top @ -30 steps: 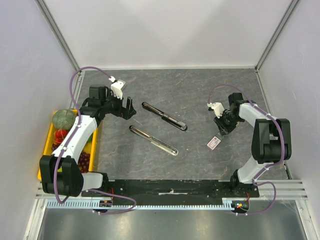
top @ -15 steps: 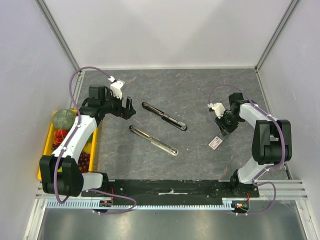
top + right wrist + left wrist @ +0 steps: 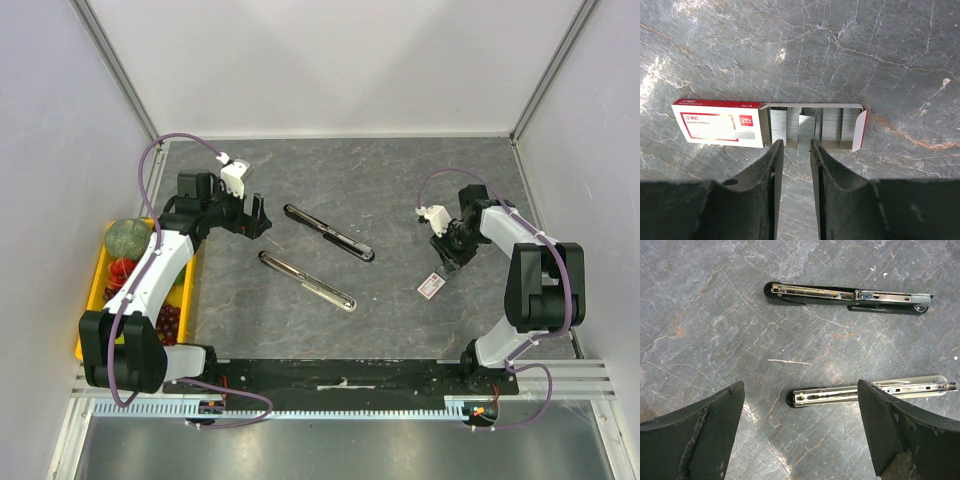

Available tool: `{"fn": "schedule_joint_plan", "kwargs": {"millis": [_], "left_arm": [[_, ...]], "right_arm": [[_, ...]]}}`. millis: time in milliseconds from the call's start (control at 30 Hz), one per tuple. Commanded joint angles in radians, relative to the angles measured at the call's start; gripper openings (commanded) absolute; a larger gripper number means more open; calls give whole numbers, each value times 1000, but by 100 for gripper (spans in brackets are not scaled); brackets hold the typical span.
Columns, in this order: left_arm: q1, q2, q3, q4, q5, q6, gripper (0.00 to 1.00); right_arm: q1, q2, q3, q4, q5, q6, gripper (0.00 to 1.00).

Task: Load the staples into the stapler
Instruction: Pick up the staple from the staple box.

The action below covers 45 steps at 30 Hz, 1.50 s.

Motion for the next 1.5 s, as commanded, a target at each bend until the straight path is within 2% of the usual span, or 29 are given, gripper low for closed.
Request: {"fn": "schedule_joint_plan", "kwargs": {"millis": [0, 200, 900, 1300, 1467], "left_arm": [[8, -19, 0, 37, 19, -16, 100], [9, -19, 0, 37, 21, -16, 100], [8, -16, 0, 37, 22, -14, 100], [8, -16, 0, 39, 24, -16, 100], [8, -16, 0, 37, 24, -17, 100]], "right_arm": [[-6, -17, 23, -6, -2, -12, 35], [-8, -35, 13, 4, -25, -16, 35], [-8, -25, -35, 46, 66, -24, 34], [3, -15, -38, 50, 67, -24, 29], [15, -11, -37, 57, 78, -18, 22]]}}
